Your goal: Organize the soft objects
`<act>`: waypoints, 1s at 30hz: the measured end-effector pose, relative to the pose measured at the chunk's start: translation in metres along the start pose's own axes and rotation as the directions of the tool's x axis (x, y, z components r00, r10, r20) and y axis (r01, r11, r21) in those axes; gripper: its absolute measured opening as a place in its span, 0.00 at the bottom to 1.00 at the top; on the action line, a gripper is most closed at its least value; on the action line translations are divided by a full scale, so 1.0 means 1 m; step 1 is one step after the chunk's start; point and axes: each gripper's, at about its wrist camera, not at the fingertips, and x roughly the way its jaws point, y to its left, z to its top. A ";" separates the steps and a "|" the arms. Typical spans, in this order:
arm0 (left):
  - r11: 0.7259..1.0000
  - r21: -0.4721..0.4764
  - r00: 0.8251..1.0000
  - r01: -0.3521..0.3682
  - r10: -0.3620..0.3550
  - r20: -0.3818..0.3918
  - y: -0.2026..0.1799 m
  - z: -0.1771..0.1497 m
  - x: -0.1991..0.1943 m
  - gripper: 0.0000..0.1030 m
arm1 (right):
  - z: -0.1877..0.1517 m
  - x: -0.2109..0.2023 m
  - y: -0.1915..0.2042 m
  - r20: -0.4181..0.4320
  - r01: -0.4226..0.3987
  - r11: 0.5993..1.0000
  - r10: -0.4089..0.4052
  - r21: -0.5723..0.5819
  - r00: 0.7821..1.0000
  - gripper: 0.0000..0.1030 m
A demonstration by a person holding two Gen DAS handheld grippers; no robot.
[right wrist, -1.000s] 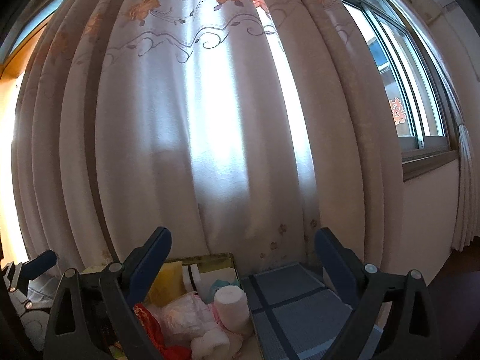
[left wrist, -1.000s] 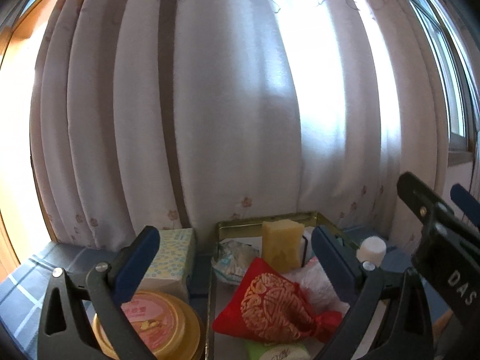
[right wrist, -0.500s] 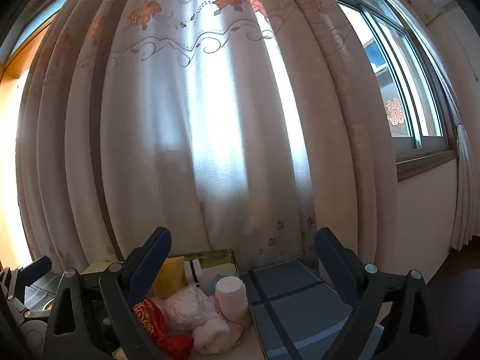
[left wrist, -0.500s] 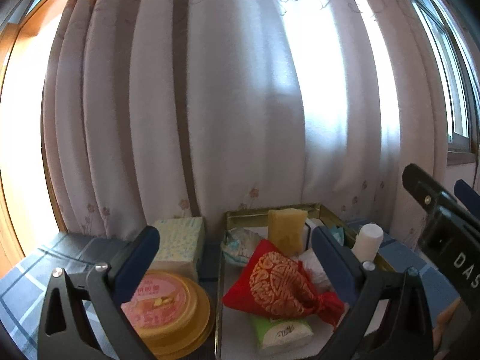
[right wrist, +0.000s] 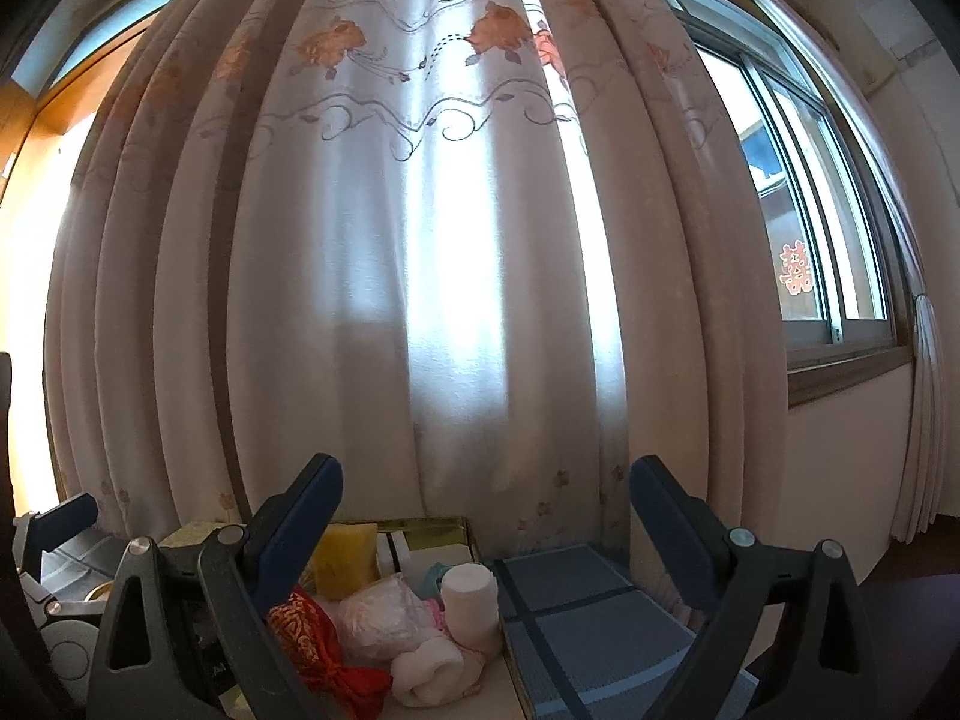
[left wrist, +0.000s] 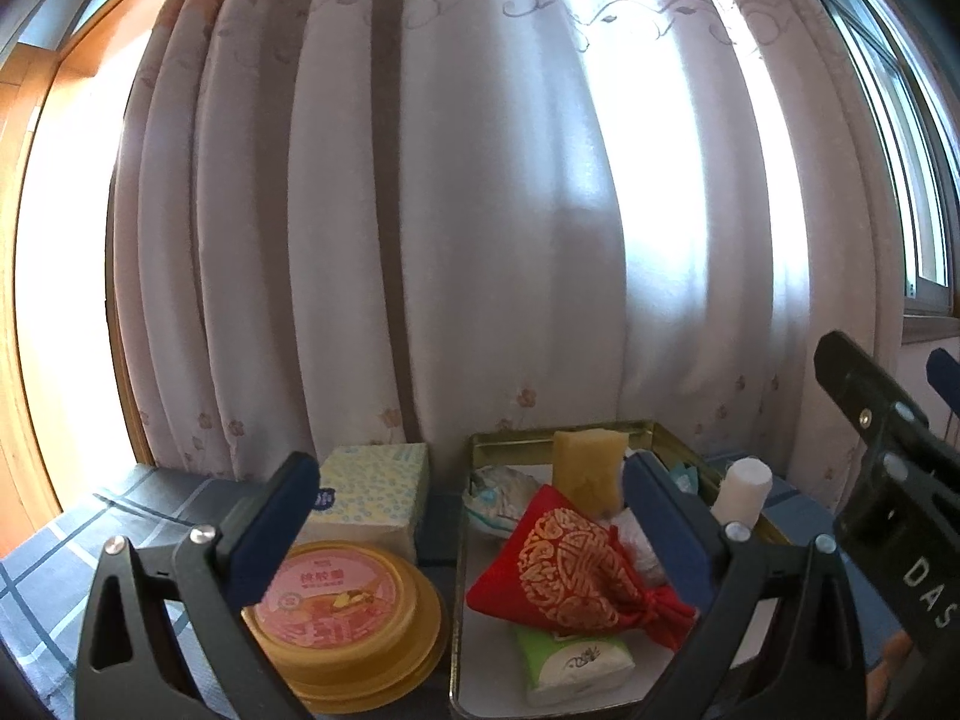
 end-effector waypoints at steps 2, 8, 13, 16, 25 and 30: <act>1.000 0.002 1.000 0.000 0.000 -0.007 0.000 0.000 0.000 1.00 | 0.000 -0.001 0.000 0.006 0.000 1.000 0.000 -0.003 1.000 0.95; 1.000 0.015 1.000 0.006 -0.006 -0.019 -0.003 0.000 0.002 1.00 | 0.001 -0.005 0.001 0.030 -0.003 1.000 0.004 -0.011 1.000 0.97; 1.000 0.013 1.000 0.000 0.001 -0.012 -0.002 0.000 0.001 1.00 | 0.001 -0.005 0.000 0.031 -0.006 1.000 0.007 -0.011 0.999 0.98; 1.000 0.011 1.000 -0.001 0.002 -0.010 -0.001 0.000 -0.001 1.00 | 0.001 -0.005 -0.001 0.027 -0.007 1.000 0.007 -0.006 1.000 0.98; 1.000 0.015 1.000 0.010 -0.010 -0.021 0.000 -0.001 0.000 1.00 | 0.001 -0.006 0.002 0.030 -0.003 1.000 0.003 -0.011 1.000 0.98; 1.000 0.020 1.000 0.016 -0.016 -0.026 0.000 -0.001 -0.002 1.00 | 0.001 -0.006 0.002 0.031 -0.003 1.000 0.003 -0.010 1.000 0.98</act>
